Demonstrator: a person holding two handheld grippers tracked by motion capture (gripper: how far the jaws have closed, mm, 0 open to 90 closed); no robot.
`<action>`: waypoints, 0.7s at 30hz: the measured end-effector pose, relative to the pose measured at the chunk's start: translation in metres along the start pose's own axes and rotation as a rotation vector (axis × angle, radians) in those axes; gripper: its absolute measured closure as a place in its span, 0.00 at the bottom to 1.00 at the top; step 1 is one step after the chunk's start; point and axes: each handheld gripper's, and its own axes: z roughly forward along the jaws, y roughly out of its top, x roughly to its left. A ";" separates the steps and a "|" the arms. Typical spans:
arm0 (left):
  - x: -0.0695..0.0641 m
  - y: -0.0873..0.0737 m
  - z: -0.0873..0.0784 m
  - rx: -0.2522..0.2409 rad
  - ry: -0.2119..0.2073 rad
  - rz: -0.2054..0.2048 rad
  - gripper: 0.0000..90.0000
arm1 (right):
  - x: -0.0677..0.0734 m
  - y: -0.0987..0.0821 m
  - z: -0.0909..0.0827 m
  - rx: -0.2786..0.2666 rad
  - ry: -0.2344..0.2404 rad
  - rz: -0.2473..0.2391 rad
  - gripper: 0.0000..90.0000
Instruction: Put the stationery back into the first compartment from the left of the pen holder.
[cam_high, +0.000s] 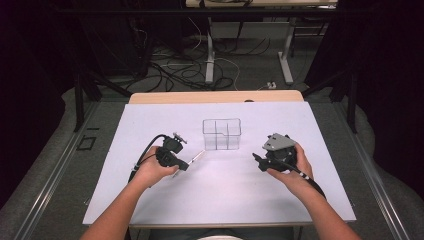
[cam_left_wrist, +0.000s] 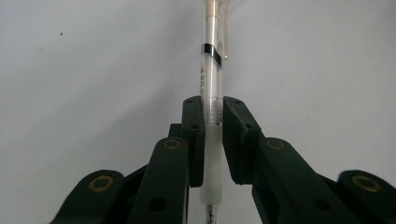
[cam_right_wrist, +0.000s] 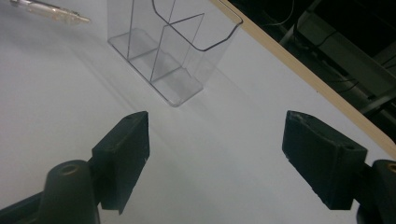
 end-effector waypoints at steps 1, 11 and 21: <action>-0.001 0.000 -0.001 -0.002 -0.003 0.002 0.89 | 0.002 0.000 0.001 -0.011 -0.005 -0.018 0.28; -0.008 0.000 -0.009 -0.022 -0.030 0.029 0.89 | 0.019 0.008 0.000 -0.010 0.008 -0.217 0.34; -0.016 0.001 -0.011 -0.022 -0.064 0.042 0.89 | 0.039 0.014 0.002 -0.014 0.031 -0.390 0.37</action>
